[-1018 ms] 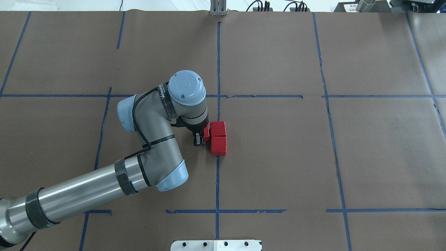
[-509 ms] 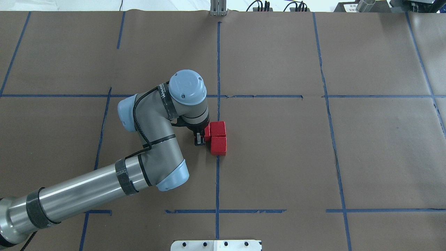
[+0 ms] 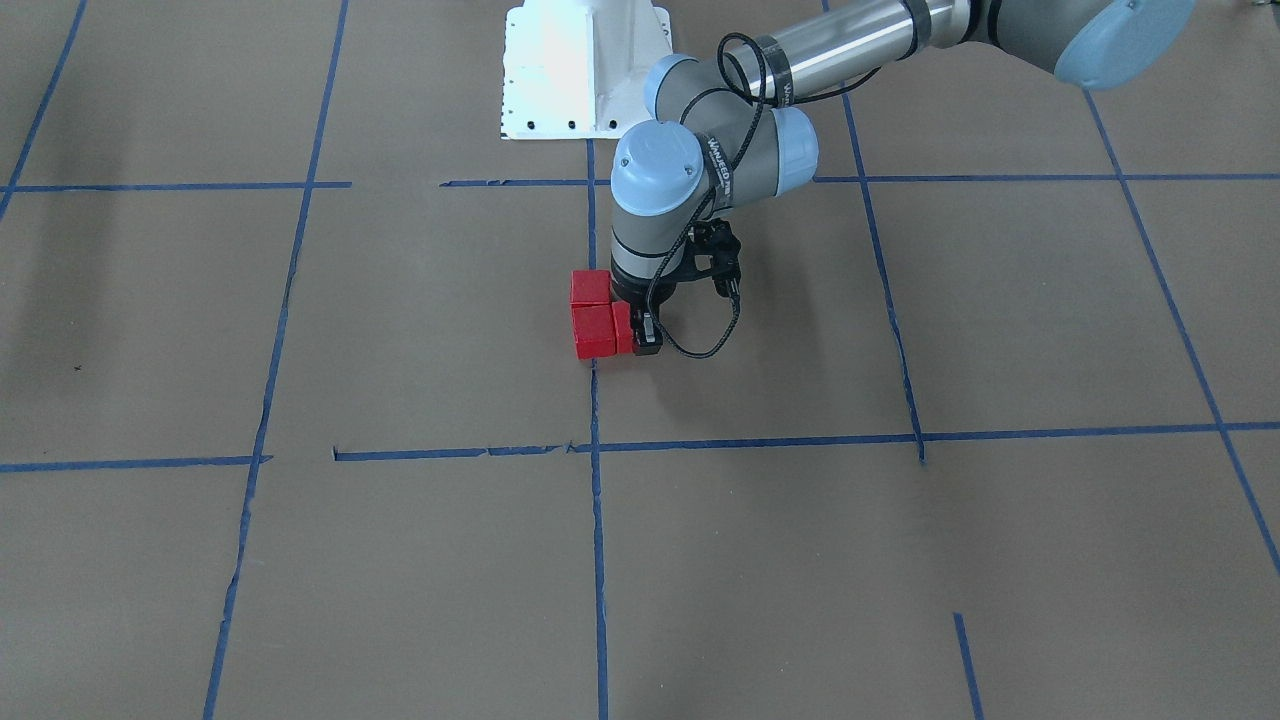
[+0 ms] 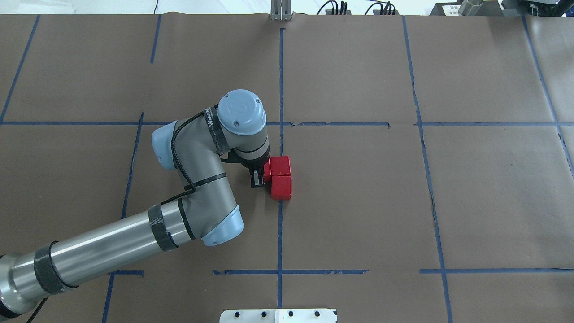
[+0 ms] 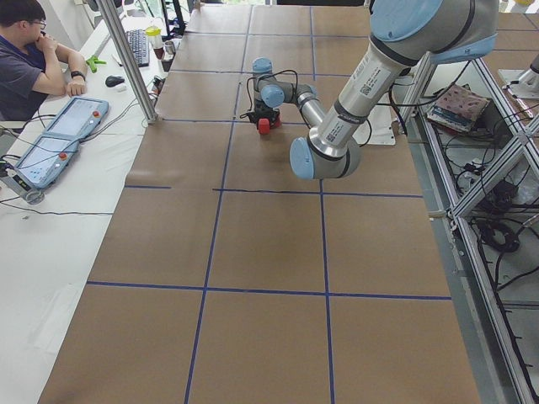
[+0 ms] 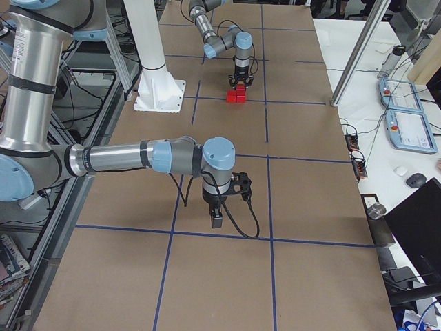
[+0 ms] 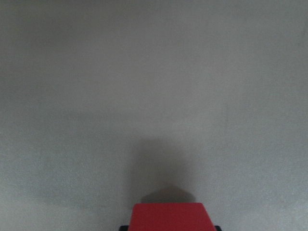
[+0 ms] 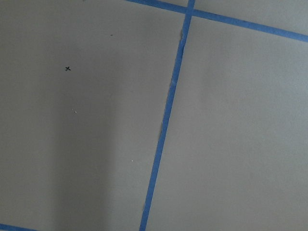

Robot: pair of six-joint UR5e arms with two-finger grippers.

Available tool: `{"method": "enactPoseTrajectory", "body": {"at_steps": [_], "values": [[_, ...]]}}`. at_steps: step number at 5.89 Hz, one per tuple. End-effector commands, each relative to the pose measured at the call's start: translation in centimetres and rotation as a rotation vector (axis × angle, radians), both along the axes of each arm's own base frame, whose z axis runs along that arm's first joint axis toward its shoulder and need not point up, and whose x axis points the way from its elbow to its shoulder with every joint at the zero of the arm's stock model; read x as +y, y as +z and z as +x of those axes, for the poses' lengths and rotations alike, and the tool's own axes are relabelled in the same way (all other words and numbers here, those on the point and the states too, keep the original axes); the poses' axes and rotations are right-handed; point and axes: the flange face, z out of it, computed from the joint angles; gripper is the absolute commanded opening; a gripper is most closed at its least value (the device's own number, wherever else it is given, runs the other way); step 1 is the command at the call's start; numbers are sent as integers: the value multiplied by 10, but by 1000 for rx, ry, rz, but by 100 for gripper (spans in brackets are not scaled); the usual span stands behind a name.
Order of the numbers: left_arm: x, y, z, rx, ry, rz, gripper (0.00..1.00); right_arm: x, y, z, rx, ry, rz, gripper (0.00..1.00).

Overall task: Form red blocks into L shape at center
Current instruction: 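Lower the cube next to the farther cube and hold it there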

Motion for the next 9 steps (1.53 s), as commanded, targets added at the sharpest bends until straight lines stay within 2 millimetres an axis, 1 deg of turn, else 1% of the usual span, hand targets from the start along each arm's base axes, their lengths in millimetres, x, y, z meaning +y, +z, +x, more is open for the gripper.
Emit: {"method": "enactPoseTrajectory", "body": {"at_steps": [1,3,6,8,9], "values": [[0,-1,0,0,-1,-1,49,0,0,-1,0,-1,0,100],[0,-2,0,3,1,3,55,0,0,-1,0,-3,1,100],[0,-2,0,12,3,11,61,0,1,-1,0,-3,-1,100],[0,-2,0,12,9,17,69,0,1,0,0,-1,-1,100],[0,-2,0,10,16,25,75,0,0,0,0,-1,1,100]]}}
